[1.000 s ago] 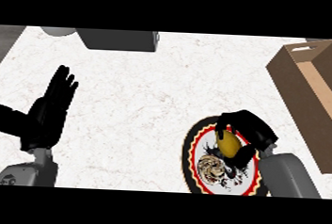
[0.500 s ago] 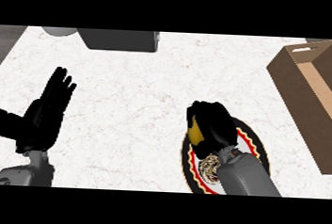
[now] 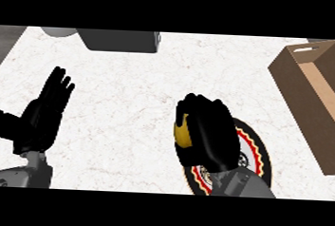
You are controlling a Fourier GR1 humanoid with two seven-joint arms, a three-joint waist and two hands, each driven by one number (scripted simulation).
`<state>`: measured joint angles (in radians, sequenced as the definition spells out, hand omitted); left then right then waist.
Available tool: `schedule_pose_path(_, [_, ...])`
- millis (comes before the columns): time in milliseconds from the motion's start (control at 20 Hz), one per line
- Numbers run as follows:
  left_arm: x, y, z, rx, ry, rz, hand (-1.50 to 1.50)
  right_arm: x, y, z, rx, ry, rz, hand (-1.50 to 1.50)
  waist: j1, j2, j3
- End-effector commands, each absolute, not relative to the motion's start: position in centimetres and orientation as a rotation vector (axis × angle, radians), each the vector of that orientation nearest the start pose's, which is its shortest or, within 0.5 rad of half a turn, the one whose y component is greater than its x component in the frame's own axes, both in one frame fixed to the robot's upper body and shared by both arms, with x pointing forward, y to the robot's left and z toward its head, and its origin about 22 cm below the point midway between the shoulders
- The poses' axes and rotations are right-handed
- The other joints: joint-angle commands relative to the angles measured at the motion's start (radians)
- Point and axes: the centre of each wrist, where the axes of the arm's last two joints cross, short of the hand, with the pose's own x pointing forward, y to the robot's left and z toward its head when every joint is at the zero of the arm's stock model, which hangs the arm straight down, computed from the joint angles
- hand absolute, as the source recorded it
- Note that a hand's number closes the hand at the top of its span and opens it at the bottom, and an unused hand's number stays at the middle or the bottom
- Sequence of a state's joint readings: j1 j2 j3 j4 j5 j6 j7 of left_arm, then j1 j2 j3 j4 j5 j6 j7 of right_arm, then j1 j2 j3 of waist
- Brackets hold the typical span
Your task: Pick the lemon from the plate and place it in the cardboard box
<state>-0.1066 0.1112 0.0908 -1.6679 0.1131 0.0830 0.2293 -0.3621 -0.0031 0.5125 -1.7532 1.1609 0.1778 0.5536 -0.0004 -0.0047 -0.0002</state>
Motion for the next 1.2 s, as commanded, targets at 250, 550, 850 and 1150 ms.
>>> schedule_pose_path(250, [25.2,27.7,5.8,0.086,-1.539,0.112,0.00,25.1,-12.1,18.4,-1.177,-1.588,0.642,1.50,0.001,0.001,0.000])
schedule_pose_path(550, [26.2,26.6,6.3,0.070,-1.552,0.110,0.00,27.2,-15.2,22.1,-1.188,-1.534,0.518,1.50,0.002,0.004,0.000])
schedule_pose_path(850, [26.2,27.4,5.5,0.065,-1.542,0.110,0.00,29.1,-23.8,19.8,-1.231,-1.450,0.476,1.50,0.000,0.006,0.001])
schedule_pose_path(1150, [25.3,24.7,5.7,0.076,-1.545,0.103,0.00,32.5,-26.1,19.1,-1.419,-1.355,0.501,1.50,0.007,0.006,0.000])
